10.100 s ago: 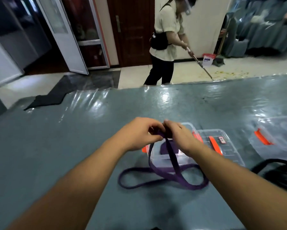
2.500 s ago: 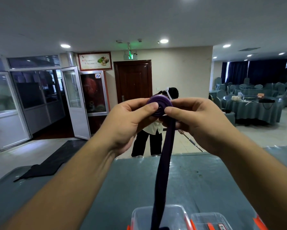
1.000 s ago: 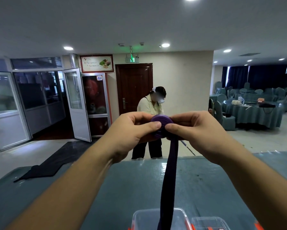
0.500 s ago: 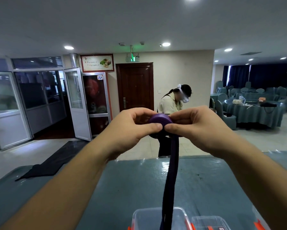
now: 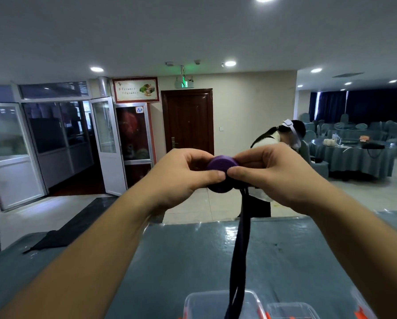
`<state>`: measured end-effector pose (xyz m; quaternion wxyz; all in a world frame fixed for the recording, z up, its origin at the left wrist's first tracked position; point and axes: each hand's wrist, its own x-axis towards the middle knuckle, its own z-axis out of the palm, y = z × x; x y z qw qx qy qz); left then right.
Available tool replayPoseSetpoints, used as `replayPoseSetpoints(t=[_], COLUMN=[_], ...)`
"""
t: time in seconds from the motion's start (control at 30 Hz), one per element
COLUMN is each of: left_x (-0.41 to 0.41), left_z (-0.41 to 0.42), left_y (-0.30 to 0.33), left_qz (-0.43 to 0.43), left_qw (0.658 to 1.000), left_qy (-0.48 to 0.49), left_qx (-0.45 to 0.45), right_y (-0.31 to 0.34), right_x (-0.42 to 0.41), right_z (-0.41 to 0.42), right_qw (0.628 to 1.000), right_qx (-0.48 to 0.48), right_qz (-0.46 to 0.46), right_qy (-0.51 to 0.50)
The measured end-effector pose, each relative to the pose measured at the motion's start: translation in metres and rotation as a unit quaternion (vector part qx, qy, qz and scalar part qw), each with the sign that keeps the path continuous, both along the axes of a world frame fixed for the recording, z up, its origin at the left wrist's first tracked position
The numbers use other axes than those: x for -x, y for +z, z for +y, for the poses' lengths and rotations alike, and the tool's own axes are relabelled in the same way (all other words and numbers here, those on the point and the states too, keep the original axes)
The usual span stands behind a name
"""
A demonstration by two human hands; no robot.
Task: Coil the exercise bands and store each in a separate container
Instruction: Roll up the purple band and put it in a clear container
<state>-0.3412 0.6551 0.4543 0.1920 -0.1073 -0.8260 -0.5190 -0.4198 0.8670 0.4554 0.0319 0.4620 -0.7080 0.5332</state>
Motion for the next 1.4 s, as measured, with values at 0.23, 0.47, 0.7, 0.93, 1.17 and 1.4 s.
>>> replayPoseSetpoints(t=[0.23,0.47,0.7,0.93,1.17,1.4], left_x=[0.011,0.005,0.007,0.007,0.002,0.005], left_z=[0.006,-0.004,0.002,0.007,-0.001,0.008], left_y=[-0.013,-0.007,-0.011,-0.007,0.003,-0.005], left_qz=[0.013,0.002,-0.007,0.018,-0.018,0.022], left_qw=[0.985,0.997,0.996,0.982,0.998,0.980], left_qy=[-0.036,-0.012,-0.012,-0.021,-0.026,-0.021], left_qx=[-0.168,-0.080,-0.090,-0.188,-0.054,-0.198], right_y=[-0.011,-0.009,-0.003,-0.005,0.000,-0.007], right_x=[0.004,0.000,0.000,0.001,0.001,0.000], right_z=[-0.008,-0.007,-0.003,-0.007,0.000,-0.009], right_qw=[0.991,0.993,0.995,0.986,0.997,0.981], right_qx=[0.098,0.052,0.018,0.107,0.006,0.124], right_qz=[-0.092,-0.101,-0.098,-0.124,-0.070,-0.142], right_qy=[0.023,0.024,0.024,0.040,0.035,0.046])
